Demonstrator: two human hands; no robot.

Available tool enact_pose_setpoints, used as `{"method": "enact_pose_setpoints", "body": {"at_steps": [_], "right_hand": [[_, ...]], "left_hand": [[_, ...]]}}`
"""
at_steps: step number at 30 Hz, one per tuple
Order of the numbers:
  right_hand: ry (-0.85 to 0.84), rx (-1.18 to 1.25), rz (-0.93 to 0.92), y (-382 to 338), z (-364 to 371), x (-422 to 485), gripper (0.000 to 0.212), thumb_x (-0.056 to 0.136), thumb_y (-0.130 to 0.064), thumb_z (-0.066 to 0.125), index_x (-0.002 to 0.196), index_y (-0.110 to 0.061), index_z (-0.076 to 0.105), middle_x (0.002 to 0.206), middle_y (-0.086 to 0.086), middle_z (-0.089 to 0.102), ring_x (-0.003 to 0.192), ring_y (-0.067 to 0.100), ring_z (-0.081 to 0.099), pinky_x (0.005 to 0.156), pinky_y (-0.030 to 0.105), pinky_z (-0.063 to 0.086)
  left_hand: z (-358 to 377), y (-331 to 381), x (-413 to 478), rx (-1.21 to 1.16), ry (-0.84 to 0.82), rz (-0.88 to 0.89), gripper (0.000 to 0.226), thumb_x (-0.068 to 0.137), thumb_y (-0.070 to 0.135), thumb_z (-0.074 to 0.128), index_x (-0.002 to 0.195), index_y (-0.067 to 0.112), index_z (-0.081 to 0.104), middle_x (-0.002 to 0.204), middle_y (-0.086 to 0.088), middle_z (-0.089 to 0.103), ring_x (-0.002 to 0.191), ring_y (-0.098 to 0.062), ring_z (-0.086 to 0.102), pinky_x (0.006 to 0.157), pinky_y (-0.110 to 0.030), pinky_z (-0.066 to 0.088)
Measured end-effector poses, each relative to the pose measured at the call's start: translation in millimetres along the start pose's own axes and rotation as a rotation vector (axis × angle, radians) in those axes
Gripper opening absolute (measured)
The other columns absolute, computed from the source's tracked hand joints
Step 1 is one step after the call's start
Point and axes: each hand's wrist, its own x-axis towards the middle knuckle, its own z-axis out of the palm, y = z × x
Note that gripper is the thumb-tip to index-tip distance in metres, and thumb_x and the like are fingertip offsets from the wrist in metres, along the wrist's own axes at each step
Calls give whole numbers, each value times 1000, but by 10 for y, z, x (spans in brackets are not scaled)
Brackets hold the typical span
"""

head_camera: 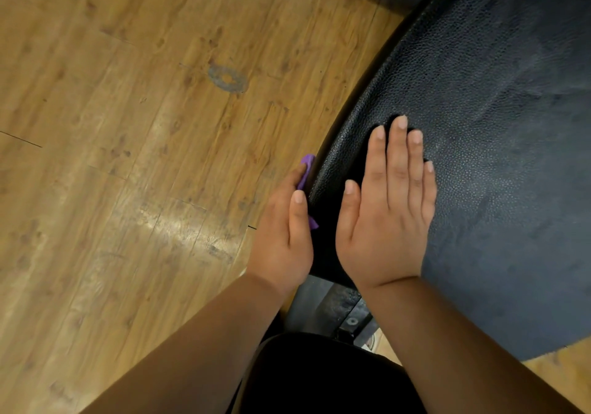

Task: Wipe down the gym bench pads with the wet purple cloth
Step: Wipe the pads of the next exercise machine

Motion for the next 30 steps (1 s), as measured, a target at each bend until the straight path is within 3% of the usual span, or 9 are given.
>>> {"method": "enact_pose_setpoints", "body": {"at_steps": [8,10,13,16,18,21,26,28,30], "right_hand": [[-23,-1,-10,-10,20,-97,57,101,-32,30,152,-8,19,158,9,16,148,25,13,121,41,5],[-26,-4,-7,-25,35,-159,57,102,-33,30,152,-9,18,158,6,11,148,25,12,121,42,5],[-14,-45,-10,-42,65,-209,57,102,-34,28,152,-9,17,157,4,9,148,25,14,121,42,6],[3,-92,-4,-53,99,-213,57,102,-34,25,152,-10,16,157,4,9,147,25,14,121,43,6],[11,-88,-8,-47,116,-214,57,102,-34,25,152,-9,17,157,4,10,147,25,14,120,43,6],[29,-82,-11,-39,125,-227,56,102,-34,26,152,-9,20,157,6,15,147,26,16,120,43,7],[37,-85,-9,-37,123,-226,56,101,-33,27,151,-9,22,157,10,23,146,26,18,120,43,10],[32,-86,-7,-40,123,-230,56,101,-33,27,152,-9,22,158,10,23,147,25,17,120,43,9],[39,-94,-11,-42,127,-237,56,102,-33,27,152,-9,23,157,11,24,146,26,18,120,43,9]], "left_hand": [[55,103,69,8,85,-37,58,99,44,15,142,20,46,121,-5,63,68,2,56,65,-6,39],[72,21,-28,24,109,-51,59,97,45,14,141,23,45,117,2,64,66,0,54,67,-6,38],[82,-66,-216,40,126,-169,56,96,50,12,137,32,45,91,20,62,82,-4,56,81,-22,45],[106,-37,-180,12,132,-247,54,96,52,11,127,35,52,108,13,64,100,-9,59,92,-35,47],[104,22,-107,2,147,-267,55,96,52,11,123,37,56,106,13,66,90,-1,59,85,-24,47],[134,65,-95,-77,231,-346,40,104,41,15,110,50,54,83,22,64,69,5,55,69,-5,40],[236,88,-305,-34,294,-356,46,104,38,17,130,30,54,93,12,62,78,4,56,80,-17,45],[186,44,-242,-43,270,-374,41,105,37,18,117,38,57,69,17,60,72,8,56,72,-15,42],[138,40,-151,-104,235,-435,35,105,37,20,98,49,53,60,25,58,66,10,55,67,-17,39]]}}
